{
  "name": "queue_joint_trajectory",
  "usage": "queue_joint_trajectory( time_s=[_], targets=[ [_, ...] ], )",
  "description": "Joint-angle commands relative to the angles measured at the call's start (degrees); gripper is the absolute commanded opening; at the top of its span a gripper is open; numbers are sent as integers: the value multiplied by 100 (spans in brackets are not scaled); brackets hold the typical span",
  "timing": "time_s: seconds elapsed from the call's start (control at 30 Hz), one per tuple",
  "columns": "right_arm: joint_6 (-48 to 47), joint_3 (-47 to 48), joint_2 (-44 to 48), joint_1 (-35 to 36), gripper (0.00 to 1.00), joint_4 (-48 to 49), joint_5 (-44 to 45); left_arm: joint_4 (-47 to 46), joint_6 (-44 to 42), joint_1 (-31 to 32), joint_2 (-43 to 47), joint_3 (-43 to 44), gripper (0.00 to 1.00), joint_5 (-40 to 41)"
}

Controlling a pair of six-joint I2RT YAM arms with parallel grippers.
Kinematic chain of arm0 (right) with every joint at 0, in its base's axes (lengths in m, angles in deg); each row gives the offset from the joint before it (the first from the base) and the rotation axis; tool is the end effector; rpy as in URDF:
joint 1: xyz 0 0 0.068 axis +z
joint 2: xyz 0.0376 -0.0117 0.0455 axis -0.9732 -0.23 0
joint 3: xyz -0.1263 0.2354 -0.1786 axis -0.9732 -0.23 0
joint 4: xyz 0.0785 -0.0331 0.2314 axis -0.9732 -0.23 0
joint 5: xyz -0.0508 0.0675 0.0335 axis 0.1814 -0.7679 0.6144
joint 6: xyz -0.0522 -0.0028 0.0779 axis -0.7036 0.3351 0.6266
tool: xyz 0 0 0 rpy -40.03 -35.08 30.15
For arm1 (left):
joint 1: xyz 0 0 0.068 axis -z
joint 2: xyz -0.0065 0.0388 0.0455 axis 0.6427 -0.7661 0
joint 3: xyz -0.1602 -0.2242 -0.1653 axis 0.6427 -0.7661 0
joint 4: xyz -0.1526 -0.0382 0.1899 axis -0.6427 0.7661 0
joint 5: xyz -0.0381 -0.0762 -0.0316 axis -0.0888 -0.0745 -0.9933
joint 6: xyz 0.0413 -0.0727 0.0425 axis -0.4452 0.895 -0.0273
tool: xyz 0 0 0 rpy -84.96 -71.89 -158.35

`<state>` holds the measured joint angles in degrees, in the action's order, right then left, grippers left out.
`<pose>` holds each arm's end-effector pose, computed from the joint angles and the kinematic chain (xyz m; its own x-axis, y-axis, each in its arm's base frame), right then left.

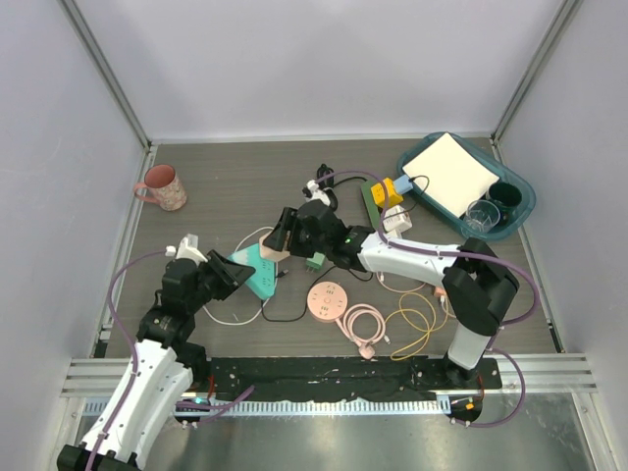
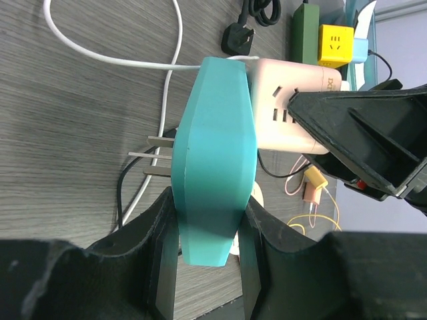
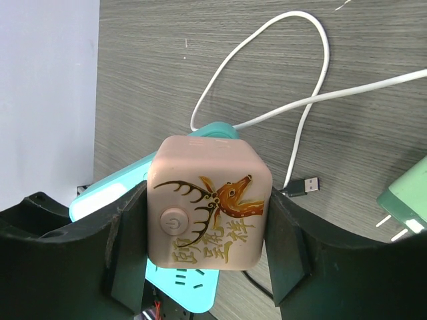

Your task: Pull the plug off the socket

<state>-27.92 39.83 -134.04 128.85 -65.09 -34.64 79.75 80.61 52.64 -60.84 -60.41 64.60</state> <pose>0.2692 0.3397 0.2735 -0.8002 0.2622 -0.5393 -0.2106 0.7192 0.6621 0.1135 -0.0432 0.2156 -0.5768 -0.7033 -0.4155 -0.1581 0.5952 -0.7879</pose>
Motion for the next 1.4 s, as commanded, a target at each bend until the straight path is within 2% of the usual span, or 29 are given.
queue_joint_trajectory(
  time_s=[0.0, 0.37, 0.77, 1.0, 1.2, 1.37],
  targets=[
    [-401, 497, 402, 111, 1, -246, 151, 646, -213, -192, -249, 66, 0, 1660],
    [-604, 1219, 164, 235, 1, -958, 538, 725, -363, -192, -513, 40, 0, 2117],
    [-674, 2054, -416, 648, 1, -1293, 706, 593, -283, -192, -785, 110, 0, 2135],
    [-727, 1976, -180, 500, 1, -1329, 627, 611, -240, -192, -891, 102, 0, 2275],
    [-525, 1554, 199, 341, 1, -951, 302, 602, -143, -192, -944, 31, 0, 2311],
    [-322, 1473, 68, 490, 1, -651, 81, 532, -125, -192, -1014, 49, 0, 2337]
  ],
)
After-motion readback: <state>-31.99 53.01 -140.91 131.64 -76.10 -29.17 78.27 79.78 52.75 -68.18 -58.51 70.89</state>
